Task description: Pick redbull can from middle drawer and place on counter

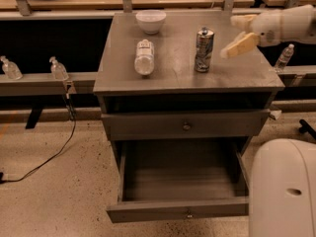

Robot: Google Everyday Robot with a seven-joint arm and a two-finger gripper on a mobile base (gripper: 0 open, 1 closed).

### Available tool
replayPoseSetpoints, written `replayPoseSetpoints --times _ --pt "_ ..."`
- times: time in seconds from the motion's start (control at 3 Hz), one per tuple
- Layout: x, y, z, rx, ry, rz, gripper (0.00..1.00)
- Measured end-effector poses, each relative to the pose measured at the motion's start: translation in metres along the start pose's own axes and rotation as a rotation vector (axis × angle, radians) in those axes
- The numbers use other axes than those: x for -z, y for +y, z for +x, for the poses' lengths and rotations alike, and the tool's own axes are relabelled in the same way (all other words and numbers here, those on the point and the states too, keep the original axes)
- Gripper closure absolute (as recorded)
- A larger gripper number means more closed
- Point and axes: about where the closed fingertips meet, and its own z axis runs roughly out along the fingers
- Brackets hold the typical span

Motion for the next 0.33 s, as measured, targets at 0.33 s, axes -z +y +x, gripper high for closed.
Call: replayPoseSetpoints --times 0.33 --pt "0.0388 -0.0098 -0.0018 0.020 -0.041 0.085 0.00"
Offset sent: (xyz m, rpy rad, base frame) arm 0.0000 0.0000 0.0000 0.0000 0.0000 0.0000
